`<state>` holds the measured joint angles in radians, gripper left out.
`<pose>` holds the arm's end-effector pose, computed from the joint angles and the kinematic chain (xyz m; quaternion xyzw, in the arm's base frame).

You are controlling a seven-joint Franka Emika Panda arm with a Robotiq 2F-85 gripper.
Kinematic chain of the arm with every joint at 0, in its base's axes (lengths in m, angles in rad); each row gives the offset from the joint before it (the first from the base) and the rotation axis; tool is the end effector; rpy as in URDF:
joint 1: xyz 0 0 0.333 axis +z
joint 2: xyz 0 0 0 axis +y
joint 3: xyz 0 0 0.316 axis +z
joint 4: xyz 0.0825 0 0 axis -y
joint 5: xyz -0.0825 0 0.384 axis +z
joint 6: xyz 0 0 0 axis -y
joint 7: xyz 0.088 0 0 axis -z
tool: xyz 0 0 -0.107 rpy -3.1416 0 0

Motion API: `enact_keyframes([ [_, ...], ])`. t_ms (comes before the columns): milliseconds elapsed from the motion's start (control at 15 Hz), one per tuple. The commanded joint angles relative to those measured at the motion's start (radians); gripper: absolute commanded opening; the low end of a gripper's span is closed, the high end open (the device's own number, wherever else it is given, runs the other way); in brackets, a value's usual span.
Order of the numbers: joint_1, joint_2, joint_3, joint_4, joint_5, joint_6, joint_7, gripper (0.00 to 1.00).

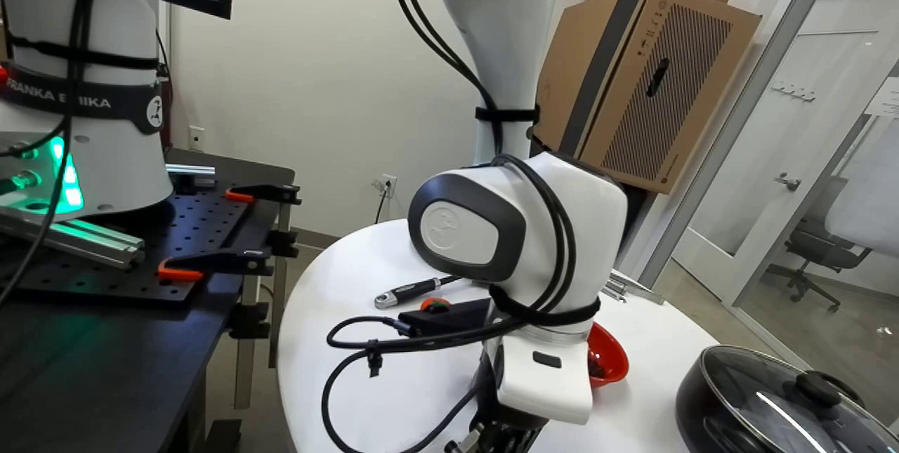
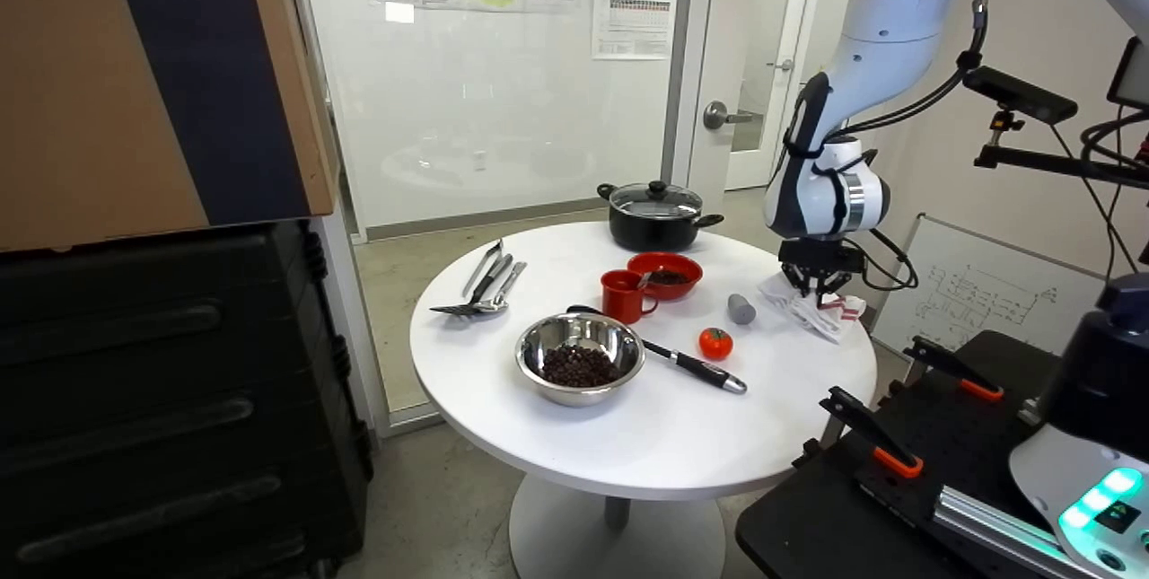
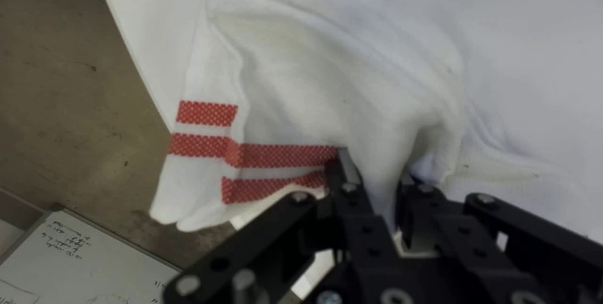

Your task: Put the red and white towel in the silver bowl

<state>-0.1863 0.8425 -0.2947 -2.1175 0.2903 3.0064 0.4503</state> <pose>0.4659 -0.2826 0.0391 0.8448 -0.5262 0.0518 0.0820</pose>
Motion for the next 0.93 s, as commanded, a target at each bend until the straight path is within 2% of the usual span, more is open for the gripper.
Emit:
enact_keyframes([
  [0,-0.041,-0.127,0.034,-0.004,0.025,-0.095,-0.040,0.04],
  [533,-0.130,-0.426,0.126,-0.036,0.040,-0.267,-0.171,0.04],
  [867,-0.143,-0.558,0.195,-0.075,0.144,-0.345,-0.279,0.04],
])
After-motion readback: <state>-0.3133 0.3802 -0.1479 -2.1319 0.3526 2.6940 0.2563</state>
